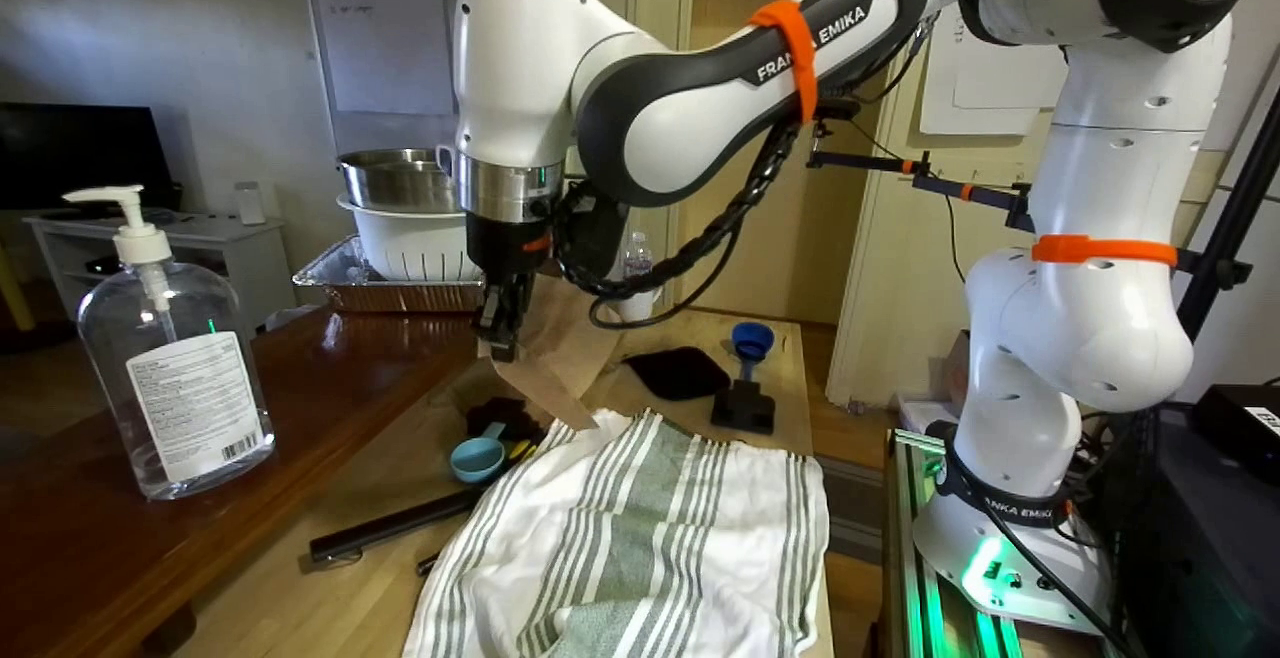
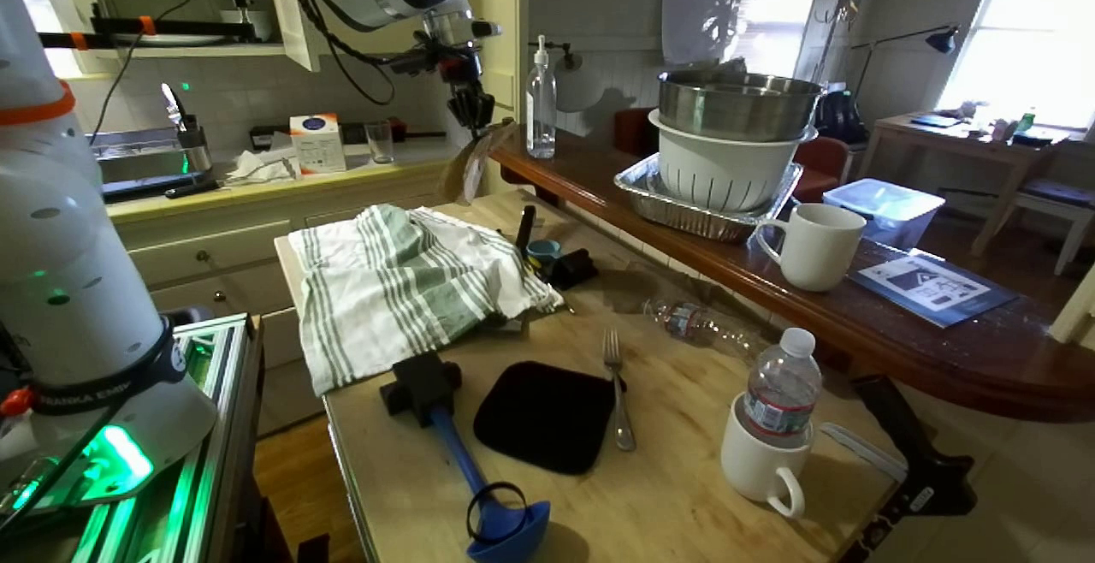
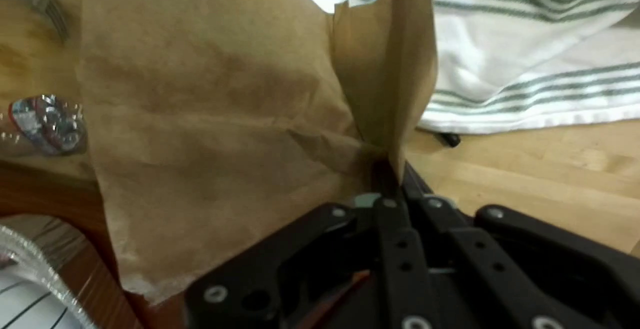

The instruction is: Using the brown paper, wipe the space near the soap bottle

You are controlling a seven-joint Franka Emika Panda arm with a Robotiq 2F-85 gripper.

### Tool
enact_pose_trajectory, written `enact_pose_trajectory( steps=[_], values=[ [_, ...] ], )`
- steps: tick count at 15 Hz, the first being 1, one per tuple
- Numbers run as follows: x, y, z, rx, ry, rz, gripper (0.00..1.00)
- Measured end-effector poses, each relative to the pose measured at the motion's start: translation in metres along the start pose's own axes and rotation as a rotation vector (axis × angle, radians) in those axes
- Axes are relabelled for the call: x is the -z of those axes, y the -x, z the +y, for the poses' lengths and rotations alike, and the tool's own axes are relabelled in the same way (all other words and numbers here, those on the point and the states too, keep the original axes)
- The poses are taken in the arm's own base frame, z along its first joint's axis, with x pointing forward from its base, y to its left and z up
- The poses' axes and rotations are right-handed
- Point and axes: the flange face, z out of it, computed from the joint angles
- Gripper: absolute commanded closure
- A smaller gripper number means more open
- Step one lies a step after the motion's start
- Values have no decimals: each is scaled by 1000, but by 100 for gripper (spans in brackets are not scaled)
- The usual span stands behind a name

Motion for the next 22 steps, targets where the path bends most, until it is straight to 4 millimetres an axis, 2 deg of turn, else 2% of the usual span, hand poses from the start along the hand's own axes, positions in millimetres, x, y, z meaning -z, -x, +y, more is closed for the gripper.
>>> enact_pose_trajectory(
  steps=[4, 6, 8, 12, 15, 19, 22],
  values=[
    [-1, -36, 53, 72, -26, 212, 99],
    [-2, -54, 71, 81, -65, 318, 99],
    [-8, -70, 81, 67, -125, 382, 99],
    [-34, -103, 76, 43, -216, 386, 99],
    [-63, -126, 66, 29, -255, 354, 99],
    [-105, -143, 55, 22, -289, 246, 99],
    [-121, -153, 51, 14, -300, 223, 98]
  ],
)
